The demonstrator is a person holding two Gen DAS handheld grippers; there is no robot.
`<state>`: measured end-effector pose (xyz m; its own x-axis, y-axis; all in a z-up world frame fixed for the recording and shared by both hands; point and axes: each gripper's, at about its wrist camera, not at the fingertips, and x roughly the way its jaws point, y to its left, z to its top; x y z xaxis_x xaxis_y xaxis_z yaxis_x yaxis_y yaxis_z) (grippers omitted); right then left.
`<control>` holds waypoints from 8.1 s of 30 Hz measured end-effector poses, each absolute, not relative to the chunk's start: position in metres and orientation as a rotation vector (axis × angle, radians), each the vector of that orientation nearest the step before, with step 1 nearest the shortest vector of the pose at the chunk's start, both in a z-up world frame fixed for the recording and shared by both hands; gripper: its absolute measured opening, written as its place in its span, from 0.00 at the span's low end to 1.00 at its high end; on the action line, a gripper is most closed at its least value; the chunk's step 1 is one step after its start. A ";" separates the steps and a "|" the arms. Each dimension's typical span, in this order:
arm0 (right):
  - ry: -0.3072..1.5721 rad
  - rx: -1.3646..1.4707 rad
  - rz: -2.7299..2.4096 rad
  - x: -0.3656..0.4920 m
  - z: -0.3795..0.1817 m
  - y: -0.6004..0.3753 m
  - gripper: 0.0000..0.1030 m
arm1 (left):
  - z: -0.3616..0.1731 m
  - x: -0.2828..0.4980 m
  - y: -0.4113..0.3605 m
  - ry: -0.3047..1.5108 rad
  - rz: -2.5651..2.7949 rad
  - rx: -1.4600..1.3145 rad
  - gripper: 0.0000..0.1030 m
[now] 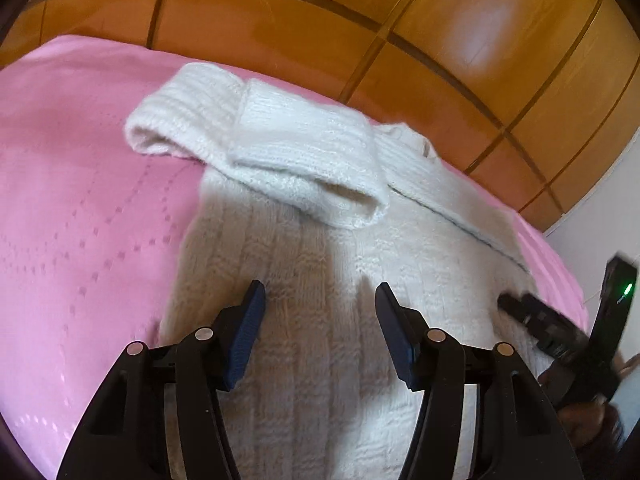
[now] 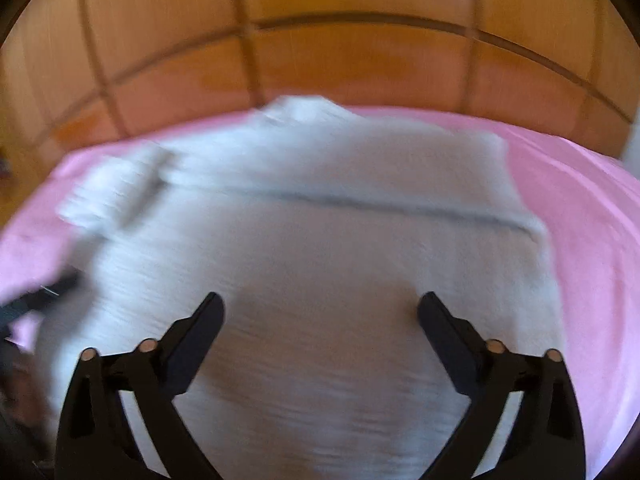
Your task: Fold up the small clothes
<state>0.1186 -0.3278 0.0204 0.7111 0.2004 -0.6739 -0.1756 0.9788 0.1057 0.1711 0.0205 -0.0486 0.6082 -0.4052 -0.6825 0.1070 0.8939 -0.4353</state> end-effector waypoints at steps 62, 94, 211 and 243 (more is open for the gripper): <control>0.772 0.691 0.109 0.216 0.010 -0.475 0.07 | -0.032 0.285 0.040 0.852 -0.194 -0.810 0.47; 0.718 0.187 0.153 0.204 0.034 -0.382 0.77 | -0.006 0.331 -0.016 0.868 -0.194 -0.271 0.44; 0.865 0.330 0.194 0.057 0.032 -0.454 0.18 | -0.023 0.122 0.051 0.970 -0.352 -0.385 0.15; 0.830 0.202 0.134 0.001 0.052 -0.467 0.43 | -0.005 0.063 0.045 0.950 -0.387 -0.249 0.33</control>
